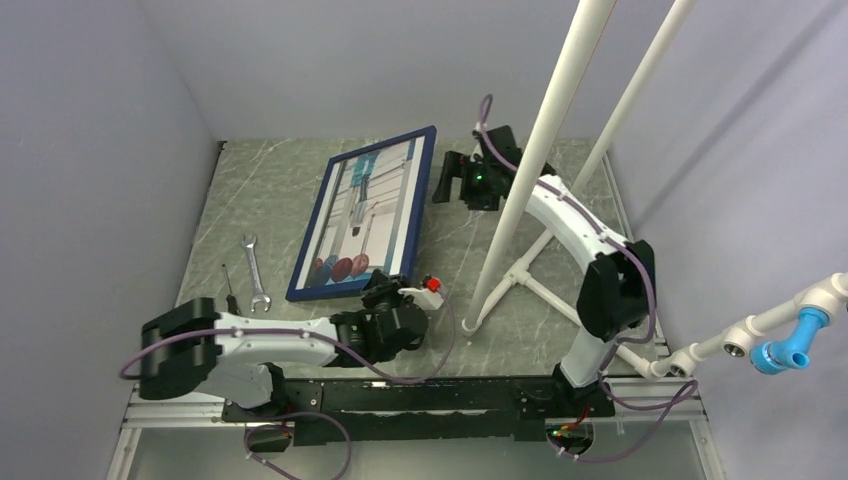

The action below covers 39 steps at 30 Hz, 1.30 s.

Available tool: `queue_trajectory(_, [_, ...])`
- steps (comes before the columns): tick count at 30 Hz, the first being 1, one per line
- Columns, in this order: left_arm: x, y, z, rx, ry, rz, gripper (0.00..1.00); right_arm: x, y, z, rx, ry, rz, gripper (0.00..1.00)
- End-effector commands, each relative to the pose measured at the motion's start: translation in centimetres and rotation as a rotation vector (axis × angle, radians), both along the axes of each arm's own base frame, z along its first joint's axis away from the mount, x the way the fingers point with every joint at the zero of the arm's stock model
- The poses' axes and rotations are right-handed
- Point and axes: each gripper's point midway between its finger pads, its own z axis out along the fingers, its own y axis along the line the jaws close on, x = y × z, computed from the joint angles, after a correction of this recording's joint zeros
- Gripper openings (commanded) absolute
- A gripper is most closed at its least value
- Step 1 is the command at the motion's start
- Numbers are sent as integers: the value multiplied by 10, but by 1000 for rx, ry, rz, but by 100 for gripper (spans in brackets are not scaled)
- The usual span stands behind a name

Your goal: Take the photo out of the frame

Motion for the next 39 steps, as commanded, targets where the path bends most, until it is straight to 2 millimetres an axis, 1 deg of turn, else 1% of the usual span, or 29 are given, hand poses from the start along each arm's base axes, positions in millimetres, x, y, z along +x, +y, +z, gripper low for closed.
queue_trajectory(1, [-16, -15, 32, -501, 120, 27, 0, 12, -49, 24, -52, -149, -53, 100])
queue_trajectory(3, [-21, -13, 47, -614, 148, 3, 0, 10, -62, 24, -69, -177, -79, 100])
queue_trajectory(5, [-25, -11, 64, -732, 172, -37, 0, 6, -70, 22, -76, -185, -103, 100])
queue_trajectory(7, [-30, -10, 83, -838, 180, -90, 0, 2, -75, 16, -77, -182, -115, 100])
queue_trajectory(8, [-33, -9, 92, -878, 180, -117, 0, 0, -77, 10, -83, -171, -120, 100])
queue_trajectory(11, [-41, -9, 113, -955, 189, -215, 0, -3, -80, 1, -90, -158, -129, 100])
queue_trajectory(16, [-58, -16, 134, -1037, 213, -363, 0, -7, -76, -11, -78, -137, -115, 100])
queue_trajectory(20, [-67, -19, 139, -1103, 235, -422, 0, -10, -76, -14, -71, -140, -110, 100])
queue_trajectory(24, [-63, -16, 139, -1193, 269, -400, 0, -14, -78, -17, -75, -143, -108, 100])
queue_trajectory(29, [-47, 0, 144, -1318, 347, -289, 0, -20, -79, -15, -63, -159, -101, 100])
queue_trajectory(32, [-39, 6, 147, -1370, 397, -262, 0, -23, -79, -15, -57, -165, -105, 100])
queue_trajectory(37, [-25, 13, 136, -1363, 451, -208, 0, -27, -83, -18, -67, -167, -109, 100])
queue_trajectory(39, [-24, 14, 131, -1376, 483, -213, 0, -29, -84, -22, -77, -161, -107, 99])
